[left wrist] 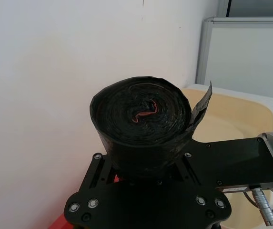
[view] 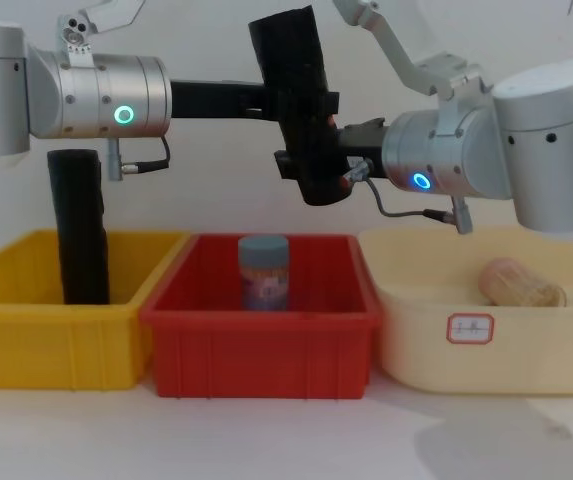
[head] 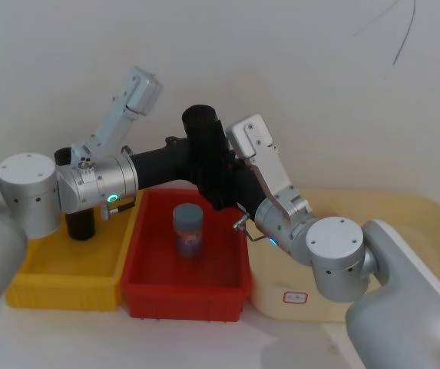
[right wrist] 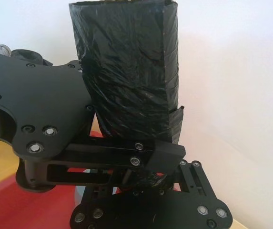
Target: Pick up the garbage bag with the one hand and transfer it to the other hand.
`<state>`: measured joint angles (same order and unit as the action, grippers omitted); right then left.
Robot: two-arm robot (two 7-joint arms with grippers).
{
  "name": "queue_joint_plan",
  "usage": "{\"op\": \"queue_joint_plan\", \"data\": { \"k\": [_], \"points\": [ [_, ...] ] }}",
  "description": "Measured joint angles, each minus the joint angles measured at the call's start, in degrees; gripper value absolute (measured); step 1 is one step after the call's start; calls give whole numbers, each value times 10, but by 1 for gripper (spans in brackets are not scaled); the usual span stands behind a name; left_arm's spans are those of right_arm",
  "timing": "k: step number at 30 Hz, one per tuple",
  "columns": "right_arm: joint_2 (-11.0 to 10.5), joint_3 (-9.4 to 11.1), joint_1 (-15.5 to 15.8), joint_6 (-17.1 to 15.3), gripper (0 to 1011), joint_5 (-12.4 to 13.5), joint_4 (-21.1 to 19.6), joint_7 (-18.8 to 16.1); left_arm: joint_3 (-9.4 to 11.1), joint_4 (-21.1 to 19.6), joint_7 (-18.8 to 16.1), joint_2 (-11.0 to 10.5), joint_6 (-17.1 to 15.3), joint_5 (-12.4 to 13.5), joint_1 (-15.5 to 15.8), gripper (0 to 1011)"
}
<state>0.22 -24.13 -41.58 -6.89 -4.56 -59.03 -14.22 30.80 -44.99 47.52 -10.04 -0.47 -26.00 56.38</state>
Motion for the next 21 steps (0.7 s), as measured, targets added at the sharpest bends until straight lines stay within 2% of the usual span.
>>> {"op": "queue_joint_plan", "data": {
  "k": [11,21],
  "points": [
    [0,0,0,0,510,0,1,1,0,0,0,0,0,0,0,434],
    [0,0,-1,0,510,0,1,1,0,0,0,0,0,0,0,434]
  ]
}}
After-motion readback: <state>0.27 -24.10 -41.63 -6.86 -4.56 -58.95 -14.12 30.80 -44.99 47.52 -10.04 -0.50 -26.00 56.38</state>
